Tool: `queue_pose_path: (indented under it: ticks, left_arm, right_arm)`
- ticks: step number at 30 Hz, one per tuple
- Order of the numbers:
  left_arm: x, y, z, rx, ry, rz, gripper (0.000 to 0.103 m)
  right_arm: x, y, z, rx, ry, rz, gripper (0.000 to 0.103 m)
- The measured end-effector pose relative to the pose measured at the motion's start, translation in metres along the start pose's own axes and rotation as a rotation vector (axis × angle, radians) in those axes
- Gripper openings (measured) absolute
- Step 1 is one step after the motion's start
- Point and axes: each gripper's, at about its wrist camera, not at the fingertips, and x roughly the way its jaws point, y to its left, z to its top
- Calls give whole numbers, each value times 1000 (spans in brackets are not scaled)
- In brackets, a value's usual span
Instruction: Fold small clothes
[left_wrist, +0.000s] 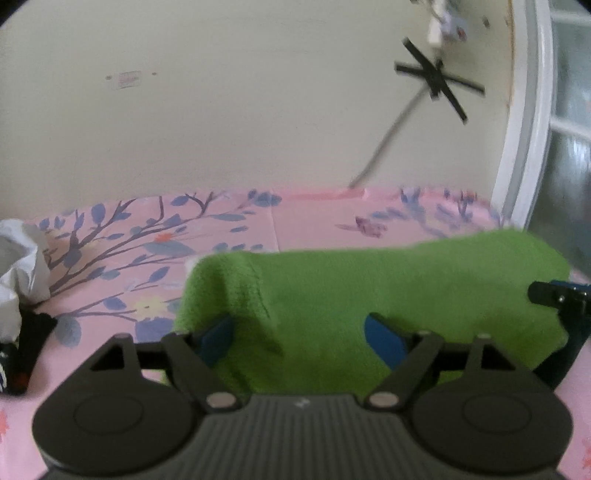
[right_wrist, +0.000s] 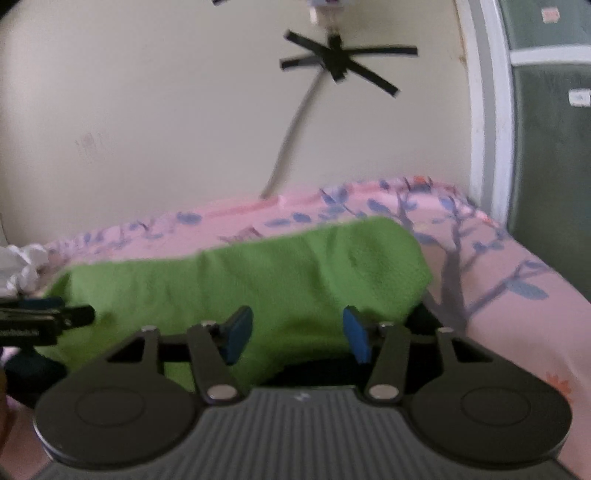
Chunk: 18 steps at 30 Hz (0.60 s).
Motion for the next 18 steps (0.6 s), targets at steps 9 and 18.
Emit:
queue_pose_path:
  ticks: [9, 18]
  left_arm:
    - [-6, 35, 4, -186, -31, -60, 77]
    - [-6, 30, 3, -160, -29, -44, 78]
  right_arm:
    - [56, 71, 42, -84, 63, 158, 29]
    - [24, 65, -15, -129, 128, 191, 30]
